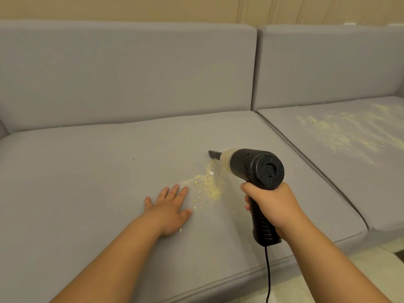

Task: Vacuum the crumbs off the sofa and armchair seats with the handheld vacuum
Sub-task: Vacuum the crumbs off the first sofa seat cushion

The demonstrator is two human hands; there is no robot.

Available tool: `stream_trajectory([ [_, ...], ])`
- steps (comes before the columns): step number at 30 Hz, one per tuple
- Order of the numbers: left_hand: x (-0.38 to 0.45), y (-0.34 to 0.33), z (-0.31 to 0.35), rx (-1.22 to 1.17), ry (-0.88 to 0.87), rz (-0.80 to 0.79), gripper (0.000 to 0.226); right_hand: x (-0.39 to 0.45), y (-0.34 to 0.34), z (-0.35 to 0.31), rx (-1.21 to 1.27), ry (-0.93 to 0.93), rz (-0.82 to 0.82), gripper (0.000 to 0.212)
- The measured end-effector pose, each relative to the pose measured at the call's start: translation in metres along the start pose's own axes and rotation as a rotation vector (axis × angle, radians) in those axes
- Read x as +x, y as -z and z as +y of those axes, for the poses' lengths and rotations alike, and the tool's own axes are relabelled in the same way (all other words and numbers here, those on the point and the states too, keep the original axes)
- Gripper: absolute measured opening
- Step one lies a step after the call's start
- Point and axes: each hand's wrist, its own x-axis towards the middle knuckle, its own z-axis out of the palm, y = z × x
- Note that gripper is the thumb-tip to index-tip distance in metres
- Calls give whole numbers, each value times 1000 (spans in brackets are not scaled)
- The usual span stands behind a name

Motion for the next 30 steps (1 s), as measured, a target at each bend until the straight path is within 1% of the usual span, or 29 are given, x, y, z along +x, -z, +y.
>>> stream_trajectory([
  [3,0,0,0,2,3,5,72,-3,0,1,7,5,-8,20],
  [7,-1,0,0,0,-5,1,72,-5,3,2,4,2,55,17],
  [13,1,-2,1,8,-3,7,73,-13,1,3,-5,-13,-5,19],
  [18,1,-2,0,7,-3,5,72,-10,-2,3,-6,-9,47,18],
  [22,1,-2,1,14,4,1,73,-12,-8,3,18,-16,24,18],
  [27,2,-1,1,11,-2,1,73,-5,-6,0,26,21,157,17],
  [30,1,-2,1,15,-1,1,73,1,-4,2,50,-6,159,22],
])
